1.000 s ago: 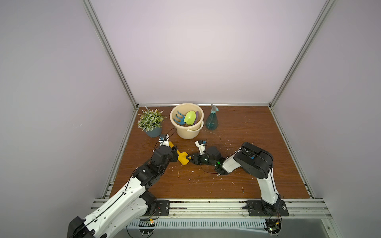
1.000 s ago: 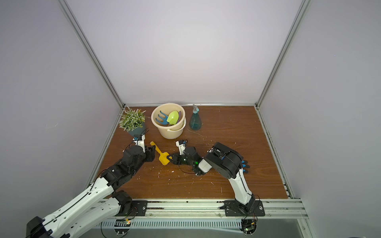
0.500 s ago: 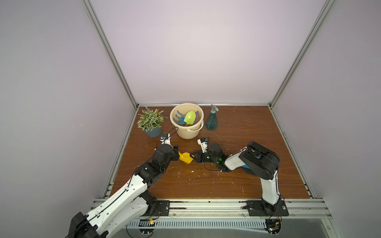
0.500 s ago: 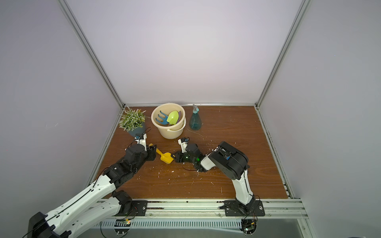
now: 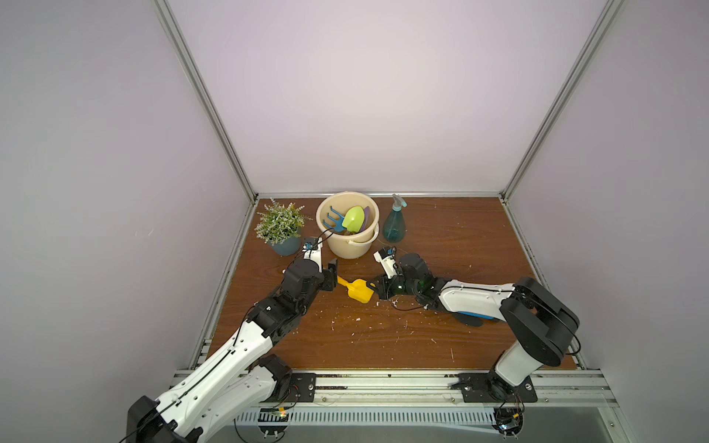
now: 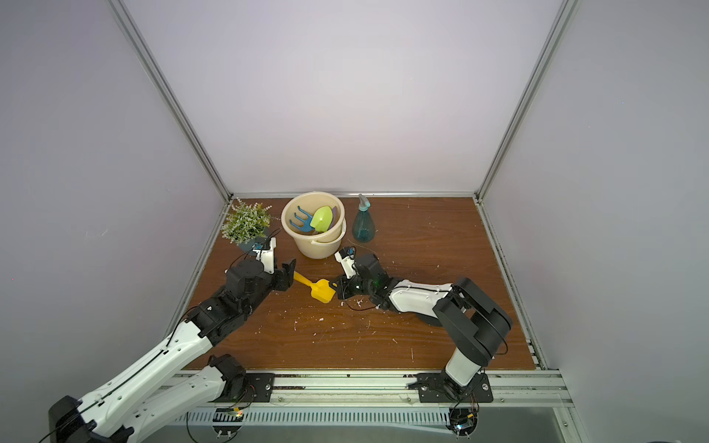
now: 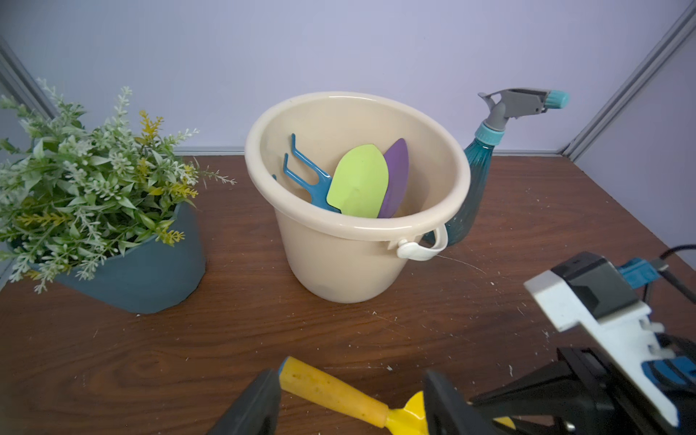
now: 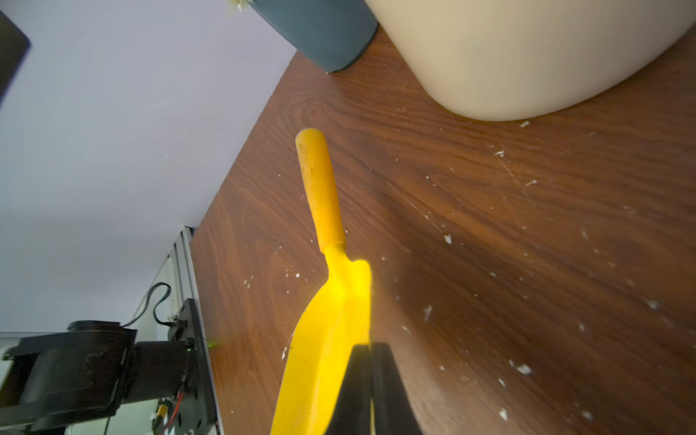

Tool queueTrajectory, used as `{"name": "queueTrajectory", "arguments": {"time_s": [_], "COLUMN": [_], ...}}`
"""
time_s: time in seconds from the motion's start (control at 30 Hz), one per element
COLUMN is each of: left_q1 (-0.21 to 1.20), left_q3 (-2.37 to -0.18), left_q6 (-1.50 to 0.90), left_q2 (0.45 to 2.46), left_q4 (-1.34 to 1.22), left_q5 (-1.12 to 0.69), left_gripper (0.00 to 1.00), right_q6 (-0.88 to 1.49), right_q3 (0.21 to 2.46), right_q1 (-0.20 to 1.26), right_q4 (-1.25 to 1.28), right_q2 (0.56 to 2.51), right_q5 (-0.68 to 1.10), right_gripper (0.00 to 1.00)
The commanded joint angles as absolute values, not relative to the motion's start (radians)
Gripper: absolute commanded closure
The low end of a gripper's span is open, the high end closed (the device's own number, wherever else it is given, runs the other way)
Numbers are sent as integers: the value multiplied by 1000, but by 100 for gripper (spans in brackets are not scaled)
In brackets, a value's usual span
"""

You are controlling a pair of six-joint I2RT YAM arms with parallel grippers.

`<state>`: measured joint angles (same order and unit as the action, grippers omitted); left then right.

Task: Organize the gardening tools
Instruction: Pick up the gardening tool from the center of the board.

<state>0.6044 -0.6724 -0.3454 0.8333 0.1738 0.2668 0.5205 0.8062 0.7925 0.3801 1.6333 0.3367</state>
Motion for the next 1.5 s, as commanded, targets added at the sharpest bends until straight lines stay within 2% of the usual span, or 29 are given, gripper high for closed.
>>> {"name": "queueTrajectory", "arguments": {"time_s": [0.0,0.33,0.6,0.8,1.1,1.47], "left_q1": [609,609,611,616,690,770], "left_q3": [-711,-710,-722,-750,-714,-720], "left_q6": [-276,-227,-51,87,333,456], "left_q2": [846,929,1003,1039,1044,1112], "left_q4": [169,69,19,68,52,126], "left_q5": [182,-47,-275,-327,-334,-271], "left_gripper": [35,21,30,36,33,36], "right_q6": [389,193,74,3,-52,-72], "right_q3": [857,932,1073,1146,1216,1256], "right_q1": [779,718,713,710,708,706], "right_q4": [222,-158,-449,-572,-643,-678], "right_q2": [1564,1409,1349,1333,1351,1347], "right_q5": [324,324,259,263,262,288], "right_gripper": [100,100,100,100,100,100]}}
